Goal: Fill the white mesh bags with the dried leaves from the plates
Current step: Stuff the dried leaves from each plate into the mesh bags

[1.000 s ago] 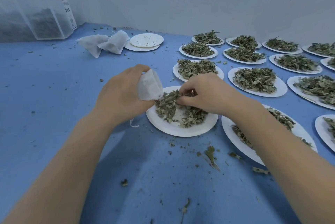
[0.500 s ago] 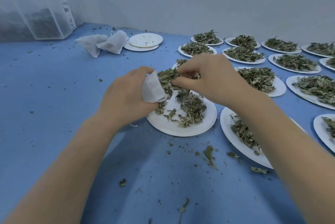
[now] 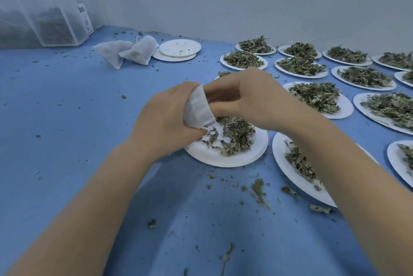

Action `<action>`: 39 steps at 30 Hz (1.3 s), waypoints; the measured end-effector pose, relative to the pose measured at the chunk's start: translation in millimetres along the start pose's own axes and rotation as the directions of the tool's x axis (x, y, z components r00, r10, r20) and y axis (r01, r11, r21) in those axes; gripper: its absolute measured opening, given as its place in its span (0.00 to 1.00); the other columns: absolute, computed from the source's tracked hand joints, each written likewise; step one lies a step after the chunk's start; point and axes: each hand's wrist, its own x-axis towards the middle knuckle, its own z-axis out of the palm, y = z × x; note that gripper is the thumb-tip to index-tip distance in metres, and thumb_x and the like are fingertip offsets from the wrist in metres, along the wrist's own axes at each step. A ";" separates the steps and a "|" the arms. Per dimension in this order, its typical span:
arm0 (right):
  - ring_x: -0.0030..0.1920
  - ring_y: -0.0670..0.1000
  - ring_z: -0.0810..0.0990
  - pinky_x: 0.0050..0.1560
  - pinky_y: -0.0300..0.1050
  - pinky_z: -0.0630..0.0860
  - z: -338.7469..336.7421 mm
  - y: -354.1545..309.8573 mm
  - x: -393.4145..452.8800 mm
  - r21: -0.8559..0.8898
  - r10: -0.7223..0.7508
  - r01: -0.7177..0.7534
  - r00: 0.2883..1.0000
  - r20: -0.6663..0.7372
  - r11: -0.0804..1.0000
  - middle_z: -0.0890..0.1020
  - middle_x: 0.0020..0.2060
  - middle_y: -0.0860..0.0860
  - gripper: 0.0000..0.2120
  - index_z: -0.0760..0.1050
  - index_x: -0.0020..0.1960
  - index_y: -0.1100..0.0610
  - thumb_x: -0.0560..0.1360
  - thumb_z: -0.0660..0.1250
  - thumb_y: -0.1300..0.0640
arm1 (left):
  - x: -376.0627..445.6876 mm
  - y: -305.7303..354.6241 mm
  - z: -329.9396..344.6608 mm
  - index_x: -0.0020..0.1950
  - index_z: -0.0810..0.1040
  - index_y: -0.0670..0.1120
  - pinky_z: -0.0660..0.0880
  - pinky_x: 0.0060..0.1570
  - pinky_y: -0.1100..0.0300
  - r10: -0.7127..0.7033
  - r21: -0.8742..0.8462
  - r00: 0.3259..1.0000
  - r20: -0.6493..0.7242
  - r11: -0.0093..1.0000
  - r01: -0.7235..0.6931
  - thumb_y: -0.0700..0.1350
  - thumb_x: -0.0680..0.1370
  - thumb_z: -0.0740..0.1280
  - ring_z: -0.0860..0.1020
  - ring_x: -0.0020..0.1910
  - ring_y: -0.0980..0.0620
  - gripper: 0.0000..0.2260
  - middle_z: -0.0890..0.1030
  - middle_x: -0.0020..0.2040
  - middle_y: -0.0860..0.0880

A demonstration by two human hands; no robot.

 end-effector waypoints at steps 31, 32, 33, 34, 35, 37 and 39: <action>0.36 0.44 0.84 0.46 0.41 0.81 8.8 10.8 2.1 0.210 0.211 -0.173 0.961 -0.176 0.962 0.84 0.34 0.46 0.10 0.82 0.49 0.52 0.68 0.75 0.57 | -0.9 4.1 -2.8 0.54 0.72 0.55 0.69 0.42 0.60 -0.039 -0.091 0.994 -0.105 0.995 0.029 0.55 0.63 0.70 0.73 0.45 0.57 0.21 0.76 0.43 0.58; 0.35 0.43 0.83 0.47 0.40 0.80 8.3 8.7 1.3 0.182 0.180 -0.142 0.961 -0.208 0.973 0.84 0.34 0.45 0.09 0.82 0.47 0.51 0.67 0.76 0.57 | -0.8 3.8 -2.3 0.56 0.72 0.54 0.69 0.44 0.59 -0.033 -0.073 0.995 -0.091 0.997 0.026 0.54 0.64 0.72 0.74 0.46 0.55 0.22 0.76 0.46 0.58; 0.35 0.41 0.82 0.47 0.39 0.79 8.2 6.5 0.5 0.136 0.130 -0.100 0.966 -0.226 0.986 0.83 0.34 0.44 0.09 0.82 0.46 0.50 0.67 0.76 0.57 | -0.7 3.7 -1.8 0.57 0.72 0.53 0.70 0.45 0.58 -0.029 -0.062 0.996 -0.082 0.998 0.024 0.52 0.64 0.73 0.74 0.47 0.54 0.23 0.77 0.47 0.58; 0.37 0.41 0.81 0.48 0.37 0.78 9.2 3.4 0.0 0.054 0.071 -0.060 0.970 -0.232 0.997 0.83 0.35 0.42 0.09 0.83 0.46 0.49 0.67 0.75 0.57 | -0.6 4.1 -1.3 0.58 0.72 0.53 0.71 0.46 0.57 -0.026 -0.053 0.997 -0.076 0.998 0.021 0.50 0.64 0.73 0.75 0.47 0.52 0.23 0.77 0.48 0.58; 0.39 0.42 0.80 0.48 0.36 0.76 10.4 0.8 -0.2 -0.051 0.013 -0.025 0.974 -0.226 0.998 0.83 0.35 0.43 0.08 0.83 0.47 0.49 0.68 0.74 0.57 | -0.6 4.9 -0.8 0.58 0.73 0.53 0.71 0.46 0.56 -0.020 -0.048 0.997 -0.070 0.999 0.017 0.49 0.64 0.74 0.75 0.48 0.51 0.24 0.77 0.48 0.57; 0.39 0.47 0.78 0.46 0.40 0.72 12.9 -4.0 0.2 -0.262 -0.090 0.041 0.980 -0.175 0.964 0.83 0.37 0.49 0.06 0.83 0.48 0.52 0.72 0.70 0.58 | -1.2 7.1 0.3 0.59 0.73 0.52 0.72 0.47 0.54 -0.011 -0.057 0.998 -0.066 0.998 0.007 0.47 0.64 0.74 0.75 0.48 0.50 0.24 0.78 0.48 0.55; 0.38 0.52 0.76 0.44 0.44 0.68 15.2 -6.8 1.5 -0.409 -0.152 0.096 0.983 -0.106 0.907 0.82 0.37 0.54 0.07 0.82 0.46 0.58 0.74 0.65 0.61 | -2.4 10.4 1.1 0.58 0.74 0.52 0.72 0.47 0.54 -0.014 -0.082 0.996 -0.083 0.997 0.007 0.48 0.65 0.74 0.76 0.47 0.50 0.23 0.79 0.48 0.55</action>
